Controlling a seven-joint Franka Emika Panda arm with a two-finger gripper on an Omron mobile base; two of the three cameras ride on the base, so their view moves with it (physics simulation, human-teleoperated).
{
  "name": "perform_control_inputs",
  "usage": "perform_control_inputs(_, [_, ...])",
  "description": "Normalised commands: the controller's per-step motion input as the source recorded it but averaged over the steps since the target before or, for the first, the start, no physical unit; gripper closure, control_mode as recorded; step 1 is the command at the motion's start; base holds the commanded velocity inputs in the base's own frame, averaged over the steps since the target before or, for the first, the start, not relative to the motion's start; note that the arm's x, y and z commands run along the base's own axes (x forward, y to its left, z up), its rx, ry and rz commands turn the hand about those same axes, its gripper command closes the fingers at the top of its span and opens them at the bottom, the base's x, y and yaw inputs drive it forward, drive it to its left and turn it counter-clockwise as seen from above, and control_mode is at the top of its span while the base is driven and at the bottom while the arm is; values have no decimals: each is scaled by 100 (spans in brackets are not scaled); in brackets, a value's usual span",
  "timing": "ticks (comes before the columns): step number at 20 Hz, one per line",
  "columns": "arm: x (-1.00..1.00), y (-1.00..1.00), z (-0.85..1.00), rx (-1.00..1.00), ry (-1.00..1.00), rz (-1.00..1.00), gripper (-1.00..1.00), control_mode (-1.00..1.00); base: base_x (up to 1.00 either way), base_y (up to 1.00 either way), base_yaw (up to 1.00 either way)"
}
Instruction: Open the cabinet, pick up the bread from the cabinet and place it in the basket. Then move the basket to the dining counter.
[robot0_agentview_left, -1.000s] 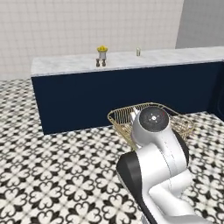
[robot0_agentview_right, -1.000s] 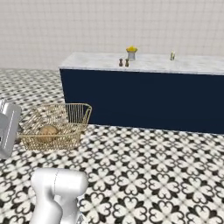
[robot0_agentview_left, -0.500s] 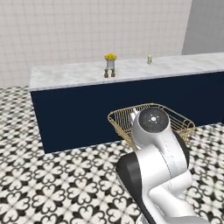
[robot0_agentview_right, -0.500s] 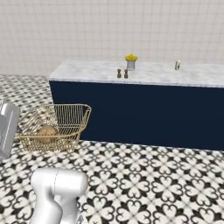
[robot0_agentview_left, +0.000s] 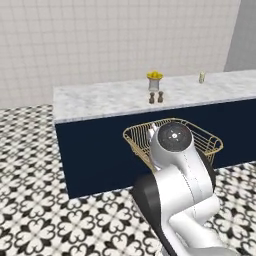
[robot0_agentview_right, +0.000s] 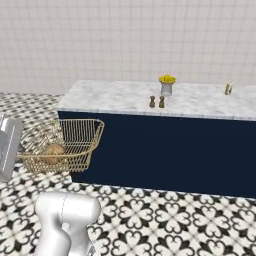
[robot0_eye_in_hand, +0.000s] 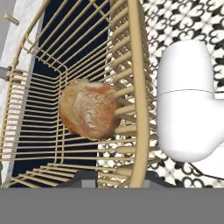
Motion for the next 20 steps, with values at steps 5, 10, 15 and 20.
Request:
perform_control_inputs(5, [0, 0, 0, 0, 0, 0, 100, 100, 100, 30, 0])
perform_control_inputs(10, [0, 0, 0, 0, 0, 0, 100, 100, 100, 0, 0])
perform_control_inputs(15, [0, 0, 0, 0, 0, 0, 100, 100, 100, -1, 4])
perform_control_inputs(20, [0, 0, 0, 0, 0, 0, 100, 100, 100, 0, 3])
